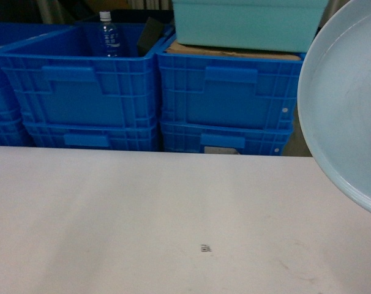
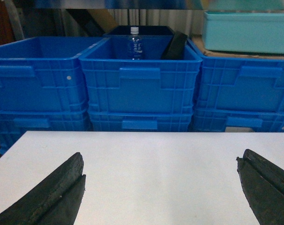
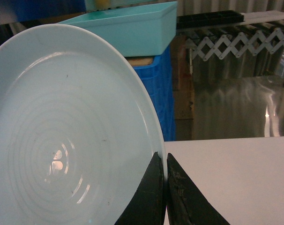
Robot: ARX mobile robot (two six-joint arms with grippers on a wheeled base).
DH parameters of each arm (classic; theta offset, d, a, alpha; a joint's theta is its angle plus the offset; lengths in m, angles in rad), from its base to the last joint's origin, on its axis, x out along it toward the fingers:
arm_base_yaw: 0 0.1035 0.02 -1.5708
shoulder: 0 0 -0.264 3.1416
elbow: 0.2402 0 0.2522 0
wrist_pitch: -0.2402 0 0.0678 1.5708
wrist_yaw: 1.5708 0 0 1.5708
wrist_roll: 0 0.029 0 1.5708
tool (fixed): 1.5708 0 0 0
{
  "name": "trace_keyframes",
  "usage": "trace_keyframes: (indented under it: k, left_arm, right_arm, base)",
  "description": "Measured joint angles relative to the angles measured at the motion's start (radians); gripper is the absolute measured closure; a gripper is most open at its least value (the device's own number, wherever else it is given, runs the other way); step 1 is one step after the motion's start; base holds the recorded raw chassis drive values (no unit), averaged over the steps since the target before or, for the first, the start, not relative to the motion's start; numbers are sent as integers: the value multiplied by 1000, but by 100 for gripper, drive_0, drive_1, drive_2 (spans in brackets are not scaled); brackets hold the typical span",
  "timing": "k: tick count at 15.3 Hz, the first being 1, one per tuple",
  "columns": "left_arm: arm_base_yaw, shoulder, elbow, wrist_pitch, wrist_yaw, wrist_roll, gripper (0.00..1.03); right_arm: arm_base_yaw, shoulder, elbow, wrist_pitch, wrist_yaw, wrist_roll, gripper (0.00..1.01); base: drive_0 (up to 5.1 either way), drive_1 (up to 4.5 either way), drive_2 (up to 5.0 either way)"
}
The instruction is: Place blue tray on left shelf second layer neatly
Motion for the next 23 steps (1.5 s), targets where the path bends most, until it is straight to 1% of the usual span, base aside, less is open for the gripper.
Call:
trace_keyframes:
  k: [12,23]
  left_arm:
    - [0,0,0,-5,-2,0,5]
    - [0,0,0,0,0,0,5]
  right_arm:
    - [-1,-1,0,3,2,0,99]
    - [-6,-2,0,5,2,0,99]
  base:
    - [456,-254,-254]
    - [346,-395,-395]
